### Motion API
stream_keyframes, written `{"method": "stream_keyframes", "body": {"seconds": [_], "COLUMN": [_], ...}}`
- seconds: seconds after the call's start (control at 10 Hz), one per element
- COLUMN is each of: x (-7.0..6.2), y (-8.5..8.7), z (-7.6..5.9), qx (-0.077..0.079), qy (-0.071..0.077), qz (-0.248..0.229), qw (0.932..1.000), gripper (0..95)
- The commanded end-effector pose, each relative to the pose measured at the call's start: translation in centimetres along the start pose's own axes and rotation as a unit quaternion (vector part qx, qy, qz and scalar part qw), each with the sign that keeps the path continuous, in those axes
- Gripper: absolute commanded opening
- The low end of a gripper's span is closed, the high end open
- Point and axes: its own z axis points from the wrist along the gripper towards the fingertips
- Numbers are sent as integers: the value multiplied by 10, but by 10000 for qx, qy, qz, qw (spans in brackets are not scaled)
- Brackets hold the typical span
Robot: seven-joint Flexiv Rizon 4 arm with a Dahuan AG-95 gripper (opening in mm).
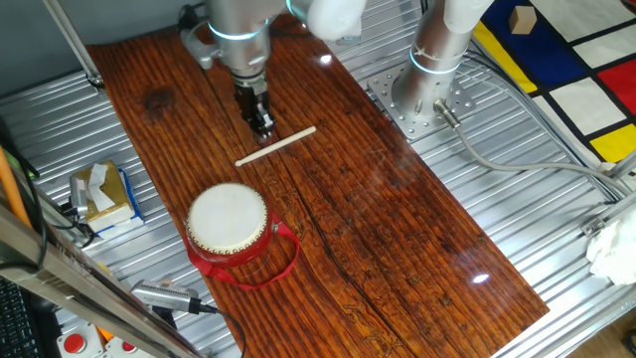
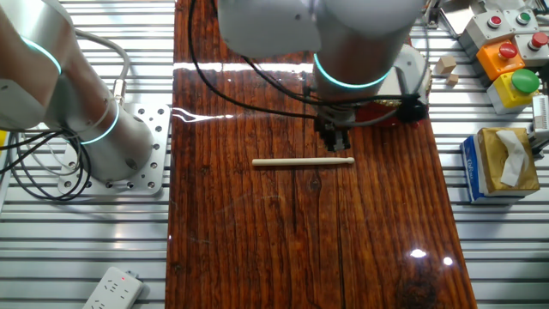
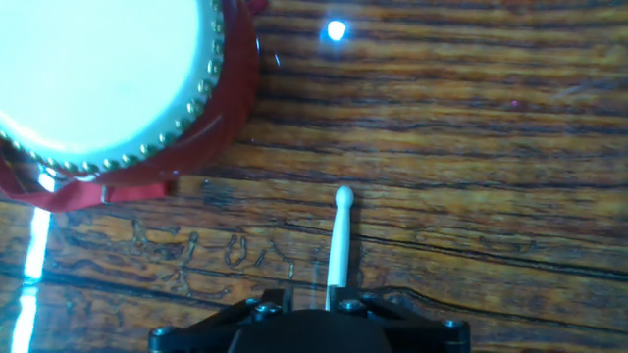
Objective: Play the drum
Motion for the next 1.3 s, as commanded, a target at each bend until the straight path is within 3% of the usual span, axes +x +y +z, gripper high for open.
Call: {"method": "stream_keyframes", "body": {"seconds": [0.1,0.5,1.3], "x": [4,14,21], "y": [-2,-4,-12], "z": [0,19,14], "qx": [-101,-148,-177], "qy": [-25,-70,-69], "qz": [13,100,-8], "qw": [9999,9998,9998], "gripper": [380,380,380]}}
